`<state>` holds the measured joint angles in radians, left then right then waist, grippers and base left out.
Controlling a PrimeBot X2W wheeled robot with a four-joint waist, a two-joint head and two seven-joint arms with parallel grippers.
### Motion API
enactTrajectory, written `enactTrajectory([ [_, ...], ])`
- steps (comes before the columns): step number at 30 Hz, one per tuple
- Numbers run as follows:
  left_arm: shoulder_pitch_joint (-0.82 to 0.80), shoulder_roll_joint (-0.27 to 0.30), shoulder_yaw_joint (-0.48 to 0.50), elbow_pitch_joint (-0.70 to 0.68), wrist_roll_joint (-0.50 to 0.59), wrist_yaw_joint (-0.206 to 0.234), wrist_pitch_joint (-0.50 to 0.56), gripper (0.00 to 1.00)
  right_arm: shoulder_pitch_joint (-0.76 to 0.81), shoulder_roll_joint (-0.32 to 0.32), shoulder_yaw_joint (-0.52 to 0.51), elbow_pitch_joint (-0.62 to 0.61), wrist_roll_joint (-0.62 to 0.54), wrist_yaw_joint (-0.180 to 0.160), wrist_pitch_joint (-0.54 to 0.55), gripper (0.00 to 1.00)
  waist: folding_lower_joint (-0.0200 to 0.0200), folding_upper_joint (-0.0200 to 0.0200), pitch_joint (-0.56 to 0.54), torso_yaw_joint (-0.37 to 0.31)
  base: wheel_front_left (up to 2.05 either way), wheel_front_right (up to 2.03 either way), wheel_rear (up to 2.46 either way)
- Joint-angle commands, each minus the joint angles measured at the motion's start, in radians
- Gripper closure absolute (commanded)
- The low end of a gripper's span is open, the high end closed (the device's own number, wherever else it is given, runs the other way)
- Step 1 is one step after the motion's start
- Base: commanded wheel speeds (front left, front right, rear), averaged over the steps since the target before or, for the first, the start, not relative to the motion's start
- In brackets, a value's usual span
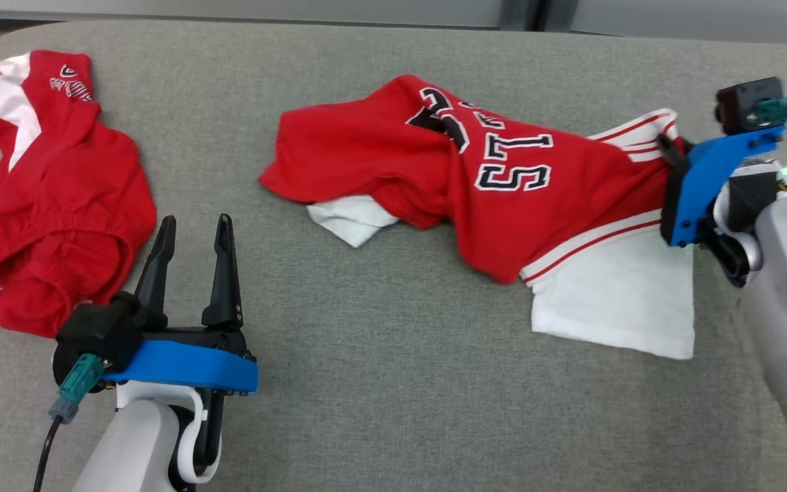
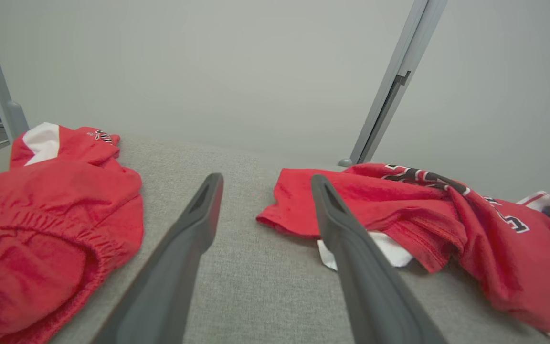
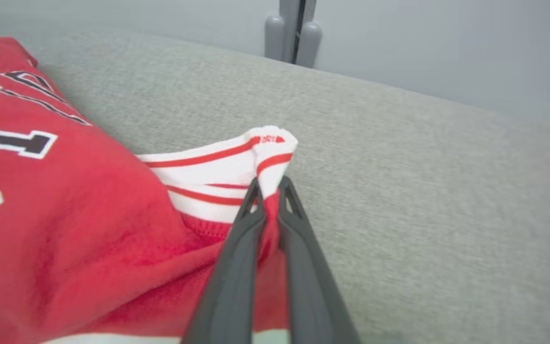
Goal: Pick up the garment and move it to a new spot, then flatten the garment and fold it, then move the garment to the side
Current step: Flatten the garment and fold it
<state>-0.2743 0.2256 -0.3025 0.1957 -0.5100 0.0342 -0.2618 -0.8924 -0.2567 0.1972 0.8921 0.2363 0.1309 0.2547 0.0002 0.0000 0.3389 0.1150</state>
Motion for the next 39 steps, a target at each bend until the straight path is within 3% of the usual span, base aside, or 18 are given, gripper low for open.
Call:
enactTrajectory([
  [1, 0.008, 0.007, 0.01, 0.001, 0.007, -0.003, -0.005, 0.0, -0.005, -0.021, -0.045, 0.011, -0.02, 0.0, -0.04, 1.0, -0.0002, 0.0, -0.023, -0.033, 0.0, 0.0, 0.0],
  [7, 0.032, 0.013, 0.018, 0.006, 0.007, -0.002, -0.005, 0.0, 0.052, -0.044, -0.177, 0.018, -0.075, 0.0, -0.111, 1.0, -0.0002, 0.0, -0.054, -0.091, 0.0, 0.0, 0.0],
  [11, 0.045, 0.018, 0.018, 0.005, 0.006, -0.001, -0.004, 0.0, 0.094, -0.025, -0.242, 0.021, -0.106, 0.0, -0.122, 1.0, -0.0002, 0.0, -0.067, -0.115, 0.0, 0.0, 0.0],
  [12, 0.046, 0.019, 0.017, 0.004, 0.006, -0.002, -0.004, 0.0, 0.103, -0.014, -0.248, 0.016, -0.112, 0.0, -0.129, 0.73, -0.0002, 0.0, -0.069, -0.119, 0.0, 0.0, 0.0],
  [13, 0.046, 0.021, 0.016, 0.004, 0.005, -0.002, -0.003, 0.0, 0.111, -0.007, -0.255, 0.012, -0.116, 0.0, -0.137, 0.17, -0.0002, 0.0, -0.071, -0.123, 0.0, 0.0, 0.0],
  [14, 0.046, 0.023, 0.016, 0.004, 0.005, -0.002, -0.001, 0.0, 0.119, -0.003, -0.263, 0.007, -0.119, 0.0, -0.149, 0.0, -0.0002, 0.0, -0.074, -0.125, 0.0, 0.0, 0.0],
  [25, 0.098, 0.02, 0.005, 0.017, -0.001, 0.009, 0.001, 0.0, 0.29, 0.09, -0.248, -0.224, -0.148, 0.0, -0.418, 0.0, -0.0002, 0.0, -0.16, -0.144, 0.0, 0.0, 0.0],
  [32, 0.142, 0.013, 0.009, 0.016, -0.007, 0.016, -0.001, 0.0, 0.508, 0.158, -0.234, -0.449, -0.157, 0.0, -0.446, 0.0, -0.0002, 0.0, -0.202, -0.156, 0.0, 0.0, 0.0],
  [39, 0.182, 0.019, 0.023, -0.005, -0.006, 0.028, -0.003, 0.0, 0.718, 0.204, -0.233, -0.673, -0.171, 0.0, -0.387, 0.0, -0.0002, 0.0, -0.216, -0.168, 0.0, 0.0, 0.0],
])
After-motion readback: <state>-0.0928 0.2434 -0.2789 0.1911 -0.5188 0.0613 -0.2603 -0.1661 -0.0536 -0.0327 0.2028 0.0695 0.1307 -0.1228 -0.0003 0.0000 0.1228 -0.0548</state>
